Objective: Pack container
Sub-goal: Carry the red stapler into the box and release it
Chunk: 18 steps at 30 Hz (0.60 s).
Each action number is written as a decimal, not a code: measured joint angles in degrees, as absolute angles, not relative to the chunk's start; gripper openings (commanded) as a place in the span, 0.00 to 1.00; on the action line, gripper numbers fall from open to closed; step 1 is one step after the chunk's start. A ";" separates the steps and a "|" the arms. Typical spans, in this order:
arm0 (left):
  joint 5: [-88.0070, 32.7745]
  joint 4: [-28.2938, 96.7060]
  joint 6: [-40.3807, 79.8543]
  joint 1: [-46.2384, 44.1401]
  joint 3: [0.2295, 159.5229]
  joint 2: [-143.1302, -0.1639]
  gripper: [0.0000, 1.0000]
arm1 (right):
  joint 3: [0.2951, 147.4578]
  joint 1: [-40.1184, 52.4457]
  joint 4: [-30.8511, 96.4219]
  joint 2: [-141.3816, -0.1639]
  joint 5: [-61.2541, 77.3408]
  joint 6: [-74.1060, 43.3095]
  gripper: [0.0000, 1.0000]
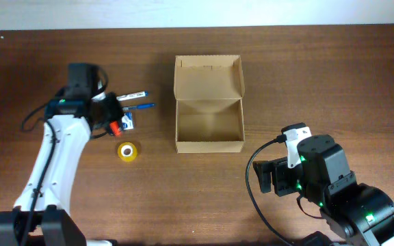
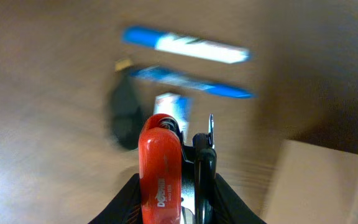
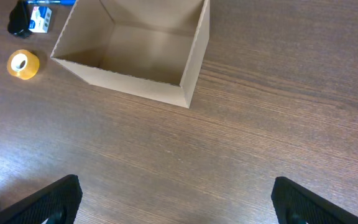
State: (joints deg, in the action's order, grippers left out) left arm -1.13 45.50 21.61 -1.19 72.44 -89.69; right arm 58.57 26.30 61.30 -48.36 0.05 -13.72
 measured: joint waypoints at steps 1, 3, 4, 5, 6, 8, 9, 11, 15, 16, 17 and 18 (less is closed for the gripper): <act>-1.10 44.84 21.02 -3.53 73.87 -89.69 0.02 | 58.57 26.30 61.32 -48.36 0.05 -13.72 0.99; -1.15 42.44 19.51 -8.12 76.05 -89.69 0.02 | 58.57 26.30 61.30 -48.36 0.05 -13.72 0.99; -1.19 41.12 18.85 -10.13 76.79 -89.69 0.02 | 58.57 26.30 61.30 -48.36 0.03 -13.72 0.99; -1.34 39.97 18.04 -12.03 77.45 -89.69 0.02 | 58.57 26.30 61.30 -48.36 0.03 -13.72 0.99; -1.56 39.00 17.21 -13.76 77.95 -89.76 0.02 | 58.57 26.30 61.30 -48.36 0.03 -13.72 0.99; -2.09 37.60 15.29 -16.78 79.09 -90.41 0.02 | 58.57 26.30 61.30 -48.36 0.03 -13.69 0.99; -2.33 37.21 14.06 -18.35 79.72 -91.20 0.02 | 58.57 26.30 61.32 -48.36 0.03 -13.72 0.99; -2.74 36.99 10.85 -21.37 80.73 -93.67 0.02 | 58.57 26.30 61.30 -48.36 0.03 -13.69 0.99; -2.85 37.26 4.80 -26.48 83.35 -100.12 0.02 | 58.57 26.30 61.32 -48.36 0.03 -13.69 0.99; -2.87 37.28 4.01 -27.42 83.83 -101.19 0.02 | 58.57 26.30 61.30 -48.36 0.03 -13.72 0.99; -2.90 37.45 3.70 -27.88 84.05 -101.75 0.02 | 58.57 26.30 61.30 -48.36 0.03 -13.69 0.99; -3.01 38.04 3.49 -28.71 84.27 -102.59 0.02 | 58.57 26.30 61.30 -48.36 0.03 -13.69 0.99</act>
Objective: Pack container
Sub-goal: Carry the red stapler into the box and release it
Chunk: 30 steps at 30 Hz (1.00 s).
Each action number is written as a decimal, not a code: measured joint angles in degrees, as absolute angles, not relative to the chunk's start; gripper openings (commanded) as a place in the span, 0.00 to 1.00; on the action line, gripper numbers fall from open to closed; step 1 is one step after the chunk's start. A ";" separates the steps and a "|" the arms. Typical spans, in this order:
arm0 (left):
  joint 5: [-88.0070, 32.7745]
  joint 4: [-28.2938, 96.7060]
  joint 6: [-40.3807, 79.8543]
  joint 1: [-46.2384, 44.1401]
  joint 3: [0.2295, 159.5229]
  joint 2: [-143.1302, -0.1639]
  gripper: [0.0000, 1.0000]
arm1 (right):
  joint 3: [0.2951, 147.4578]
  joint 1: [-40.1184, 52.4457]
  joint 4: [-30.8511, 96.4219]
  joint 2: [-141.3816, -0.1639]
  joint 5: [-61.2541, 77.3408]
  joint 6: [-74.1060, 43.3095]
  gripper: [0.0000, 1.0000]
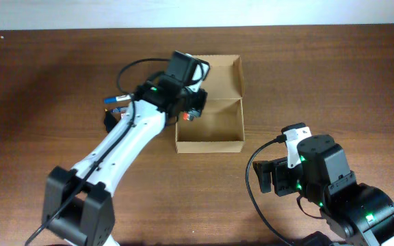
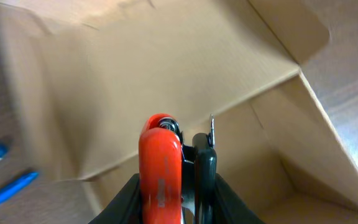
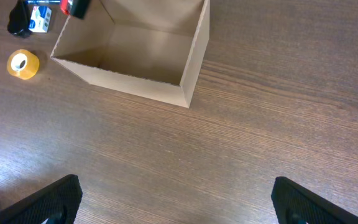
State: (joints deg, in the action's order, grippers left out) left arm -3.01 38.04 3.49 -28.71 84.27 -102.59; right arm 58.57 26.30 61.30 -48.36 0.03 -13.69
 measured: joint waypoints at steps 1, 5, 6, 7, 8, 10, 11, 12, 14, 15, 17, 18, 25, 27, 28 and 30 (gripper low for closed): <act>-3.05 38.83 3.88 -29.26 84.29 -103.04 0.02 | 58.57 26.30 61.30 -48.36 0.03 -13.72 0.99; -1.50 42.54 9.37 -30.11 84.33 -103.66 0.02 | 58.57 26.30 61.30 -48.36 0.03 -13.74 0.99; -0.38 43.88 12.03 -30.20 84.33 -103.66 0.02 | 58.57 26.30 61.32 -48.36 0.03 -13.72 0.99; 0.16 44.40 13.52 -30.24 84.33 -103.66 0.02 | 58.57 26.30 61.30 -48.36 0.03 -13.72 0.99; 0.67 44.82 15.03 -30.28 84.33 -103.72 0.02 | 58.57 26.30 61.30 -48.36 0.03 -13.72 0.99; 1.61 45.01 19.33 -30.28 84.40 -104.33 0.02 | 58.57 26.30 61.30 -48.36 0.03 -13.72 0.99; 1.85 45.04 20.84 -30.28 84.44 -105.12 0.02 | 58.57 26.30 61.30 -48.36 0.03 -13.72 0.99; 1.96 45.36 22.26 -30.28 84.53 -106.19 0.02 | 58.57 26.30 61.30 -48.36 0.03 -13.72 0.99; 1.96 46.44 24.16 -30.28 84.60 -108.14 0.02 | 58.57 26.30 61.30 -48.36 0.03 -13.72 0.99; 1.96 46.57 24.84 -30.28 84.60 -108.77 0.02 | 58.57 26.30 61.30 -48.36 0.03 -13.74 0.99; 2.00 46.54 25.96 -30.26 84.66 -108.99 0.02 | 58.57 26.30 61.30 -48.36 0.03 -13.72 0.99; 1.98 46.54 26.37 -30.20 84.66 -109.03 0.02 | 58.57 26.30 61.30 -48.36 0.03 -13.72 0.99; 1.48 46.54 26.98 -29.93 84.77 -113.49 0.08 | 58.57 26.30 61.30 -48.36 0.03 -13.72 0.99; 1.43 46.50 27.09 -29.93 84.77 -113.49 0.19 | 58.57 26.30 61.30 -48.36 0.03 -13.69 0.99; 1.43 46.54 27.09 -29.93 84.77 -113.49 0.27 | 58.57 26.30 61.30 -48.36 0.03 -13.69 0.99; 1.43 46.52 27.09 -29.93 84.77 -113.49 0.28 | 58.57 26.30 61.30 -48.36 0.03 -13.69 0.99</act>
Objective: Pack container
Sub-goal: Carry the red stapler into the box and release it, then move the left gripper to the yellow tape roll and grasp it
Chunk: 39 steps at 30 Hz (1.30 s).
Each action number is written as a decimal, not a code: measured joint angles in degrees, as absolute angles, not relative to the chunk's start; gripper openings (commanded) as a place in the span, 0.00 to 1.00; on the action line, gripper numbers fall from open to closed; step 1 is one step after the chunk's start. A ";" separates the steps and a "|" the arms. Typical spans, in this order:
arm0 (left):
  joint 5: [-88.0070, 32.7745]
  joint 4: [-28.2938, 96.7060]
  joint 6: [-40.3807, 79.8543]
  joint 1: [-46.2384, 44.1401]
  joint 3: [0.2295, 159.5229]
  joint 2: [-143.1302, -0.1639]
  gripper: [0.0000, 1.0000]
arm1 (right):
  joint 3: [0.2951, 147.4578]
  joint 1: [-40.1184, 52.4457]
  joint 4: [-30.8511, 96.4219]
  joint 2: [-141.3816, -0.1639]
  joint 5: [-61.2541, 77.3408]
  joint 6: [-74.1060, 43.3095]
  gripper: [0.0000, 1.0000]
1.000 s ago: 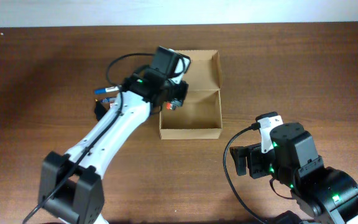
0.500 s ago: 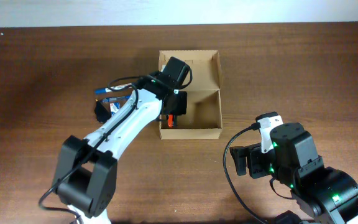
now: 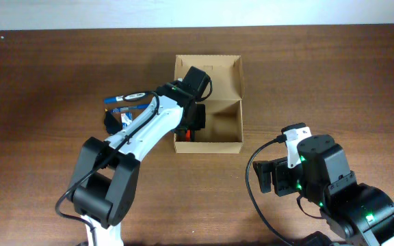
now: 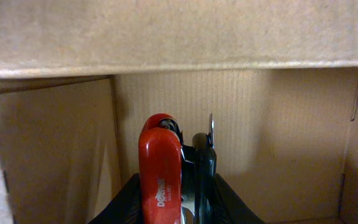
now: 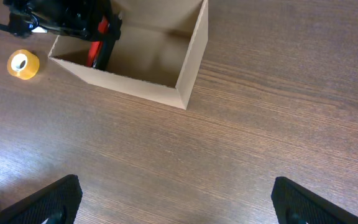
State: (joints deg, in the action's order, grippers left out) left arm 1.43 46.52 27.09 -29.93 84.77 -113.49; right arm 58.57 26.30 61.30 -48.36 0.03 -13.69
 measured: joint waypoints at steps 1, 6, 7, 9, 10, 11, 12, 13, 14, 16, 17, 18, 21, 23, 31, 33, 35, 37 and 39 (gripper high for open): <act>1.39 46.52 27.11 -29.93 84.77 -113.49 0.38 | 58.57 26.30 61.30 -48.36 0.03 -13.69 0.99; 0.56 46.52 27.49 -29.93 84.84 -113.49 0.49 | 58.57 26.30 61.30 -48.36 0.03 -13.69 0.99; 0.43 46.52 27.49 -29.93 84.88 -113.49 0.49 | 58.57 26.30 61.30 -48.36 0.03 -13.74 0.99; 0.38 46.52 27.49 -29.93 84.88 -113.49 0.49 | 58.57 26.30 61.30 -48.36 0.03 -13.72 0.99; 0.40 46.52 27.49 -29.93 84.90 -113.49 0.49 | 58.57 26.30 61.30 -48.36 0.03 -13.72 0.99; 0.38 46.52 27.49 -29.93 84.90 -113.49 0.49 | 58.57 26.30 61.30 -48.36 0.03 -13.72 0.99; 0.38 46.52 27.49 -29.93 84.99 -113.49 0.49 | 58.57 26.30 61.30 -48.36 0.03 -13.72 0.99; 0.38 46.87 27.49 -29.93 85.30 -113.49 0.49 | 58.57 26.30 61.32 -48.36 0.03 -13.69 0.99; 0.38 47.62 27.46 -29.93 86.19 -113.49 0.49 | 58.57 26.30 61.32 -48.36 0.03 -13.72 0.99; 0.38 49.82 27.44 -29.93 89.52 -113.49 0.49 | 58.57 26.30 61.25 -48.36 0.03 -13.74 0.99; 0.38 51.64 27.44 -29.93 92.36 -113.49 0.49 | 58.57 26.30 61.28 -48.36 0.01 -13.72 0.99; 0.36 53.71 27.44 -29.93 95.72 -113.49 0.49 | 58.57 26.30 61.36 -48.36 0.03 -13.72 0.99; 0.73 58.48 27.24 -29.93 102.91 -113.10 0.49 | 58.57 26.30 61.34 -48.36 0.03 -13.69 0.99; 2.52 61.21 26.41 -29.76 103.61 -110.72 0.49 | 58.57 26.30 61.32 -48.36 0.03 -13.69 0.99; 5.67 72.01 20.58 -22.68 103.92 -103.39 0.49 | 58.57 26.30 61.32 -48.36 0.03 -13.74 0.99; 5.82 72.23 20.49 -22.72 103.48 -103.37 0.49 | 58.57 26.30 61.30 -48.36 0.03 -13.72 0.99; 5.87 71.96 20.34 -22.65 101.54 -103.20 0.49 | 58.57 26.30 61.32 -48.36 0.03 -13.72 0.99; 5.89 69.56 20.32 -22.24 96.31 -101.06 0.49 | 58.54 26.30 61.36 -48.36 0.03 -13.72 0.99; 5.80 64.36 20.32 -21.04 86.70 -95.18 0.49 | 58.52 26.30 61.32 -48.36 0.03 -13.72 0.99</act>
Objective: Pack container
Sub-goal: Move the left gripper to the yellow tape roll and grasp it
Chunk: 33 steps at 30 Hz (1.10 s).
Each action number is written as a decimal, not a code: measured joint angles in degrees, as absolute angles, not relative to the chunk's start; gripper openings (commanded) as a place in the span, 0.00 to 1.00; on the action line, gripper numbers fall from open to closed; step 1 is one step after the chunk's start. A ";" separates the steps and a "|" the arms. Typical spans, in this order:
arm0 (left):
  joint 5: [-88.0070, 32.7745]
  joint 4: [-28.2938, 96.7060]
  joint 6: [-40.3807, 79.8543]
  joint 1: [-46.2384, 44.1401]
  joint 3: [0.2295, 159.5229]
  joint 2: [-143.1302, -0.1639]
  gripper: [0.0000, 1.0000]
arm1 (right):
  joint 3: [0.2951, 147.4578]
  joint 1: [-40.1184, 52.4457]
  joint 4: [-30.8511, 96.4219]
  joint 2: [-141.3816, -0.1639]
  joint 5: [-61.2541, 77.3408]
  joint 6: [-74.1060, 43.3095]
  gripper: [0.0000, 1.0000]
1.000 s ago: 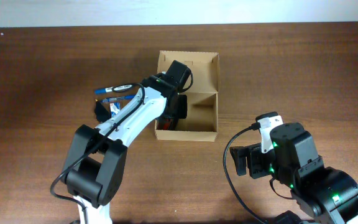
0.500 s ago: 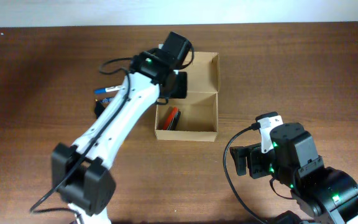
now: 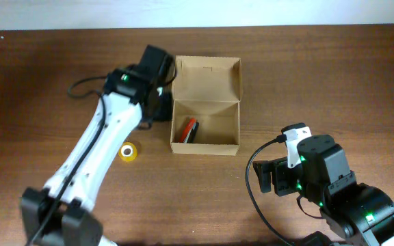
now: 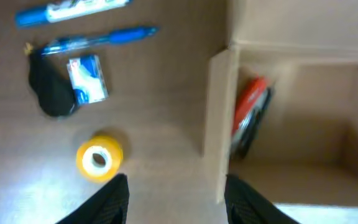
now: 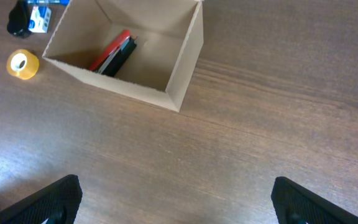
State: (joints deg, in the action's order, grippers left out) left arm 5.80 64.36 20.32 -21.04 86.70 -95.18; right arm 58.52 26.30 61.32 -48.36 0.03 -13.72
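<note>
The open cardboard box [image 3: 205, 146] stands mid-table. A red and black stapler [image 3: 189, 131] lies inside against its left wall, also seen in the left wrist view [image 4: 251, 114] and the right wrist view [image 5: 111, 52]. My left gripper [image 4: 178, 208] hovers open and empty over the table just left of the box wall [image 4: 218, 118]. Left of the box lie a yellow tape roll [image 4: 99, 157], a blue marker [image 4: 73, 11], a blue pen [image 4: 101, 38] and a black item with a blue-white card [image 4: 86, 79]. My right gripper [image 5: 176, 205] is open, near the front right.
In the overhead view the left arm [image 3: 101, 147] reaches from the front left and covers the pens. The tape roll [image 3: 128, 152] sits beside it. The right arm's base [image 3: 340, 195] fills the front right corner. The box's lid flap [image 3: 207, 80] stands open at the back.
My left gripper was down inside the box, shut on the stapler. Now the stapler lies in the box, and the gripper is open, outside and left of it. The box has shifted slightly.
My left gripper first held the stapler above the pens at the left. Then it held it over the box's left rim, then low inside the box. Now the stapler rests in the box and the gripper is out. The right arm stayed still throughout.
</note>
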 measured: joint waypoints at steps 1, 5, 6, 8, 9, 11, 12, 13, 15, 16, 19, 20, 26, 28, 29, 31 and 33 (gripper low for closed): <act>5.85 62.22 20.34 -20.27 81.84 -91.61 0.49 | 58.52 26.30 61.32 -48.34 0.03 -13.69 0.99; 5.85 59.18 20.82 -17.45 70.17 -83.66 0.49 | 58.48 26.30 61.36 -48.36 0.03 -13.69 0.99; 5.85 58.00 21.04 -16.73 67.57 -83.33 0.50 | 58.48 26.30 61.32 -48.36 0.03 -13.69 0.99; 5.82 55.09 22.37 -15.42 62.70 -83.24 0.56 | 58.48 26.30 61.32 -48.36 0.03 -13.72 0.99; 5.82 53.80 22.92 -14.79 60.66 -83.22 0.62 | 58.48 26.30 61.41 -48.36 0.03 -13.69 0.99; 5.82 51.03 23.83 -13.39 56.80 -83.22 0.70 | 58.48 26.30 61.36 -48.36 0.01 -13.72 0.99; 5.82 49.28 24.10 -12.82 55.05 -83.20 0.73 | 58.48 26.30 61.39 -48.36 0.03 -13.74 0.99; 5.87 47.86 24.25 -12.36 53.67 -83.18 0.75 | 58.48 26.30 61.39 -48.36 0.03 -13.69 0.99; 5.85 44.36 24.29 -11.42 50.70 -83.18 0.76 | 58.48 26.30 61.36 -48.36 0.03 -13.69 0.99; 5.85 42.30 24.29 -10.90 49.04 -83.18 0.76 | 58.46 26.30 61.28 -48.36 -0.01 -13.69 0.99; 6.20 36.75 24.29 -10.07 45.65 -83.20 0.76 | 58.46 26.30 61.36 -48.36 0.03 -13.72 0.99; 6.68 35.68 24.32 -9.78 45.04 -83.37 0.76 | 58.46 26.30 61.30 -48.36 0.03 -13.72 0.99; 8.01 31.16 24.32 -8.64 44.99 -89.91 0.76 | 58.46 26.30 61.30 -48.36 0.01 -13.72 0.99; 8.01 29.41 24.29 -8.64 44.95 -91.24 0.76 | 58.46 26.30 61.32 -48.36 0.03 -13.72 0.99; 8.01 28.75 24.32 -8.64 44.93 -91.90 0.75 | 58.46 26.30 61.30 -48.36 0.03 -13.72 0.99; 8.01 27.92 24.32 -8.58 44.88 -92.16 0.70 | 58.46 26.30 61.30 -48.36 0.01 -13.72 0.99; 8.01 27.73 24.67 -8.43 44.88 -92.36 0.58 | 58.46 26.30 61.30 -48.36 0.01 -13.72 0.99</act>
State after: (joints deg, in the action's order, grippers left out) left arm 8.01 27.73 24.67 -8.43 44.88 -92.36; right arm 58.46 26.30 61.30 -48.36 0.01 -13.72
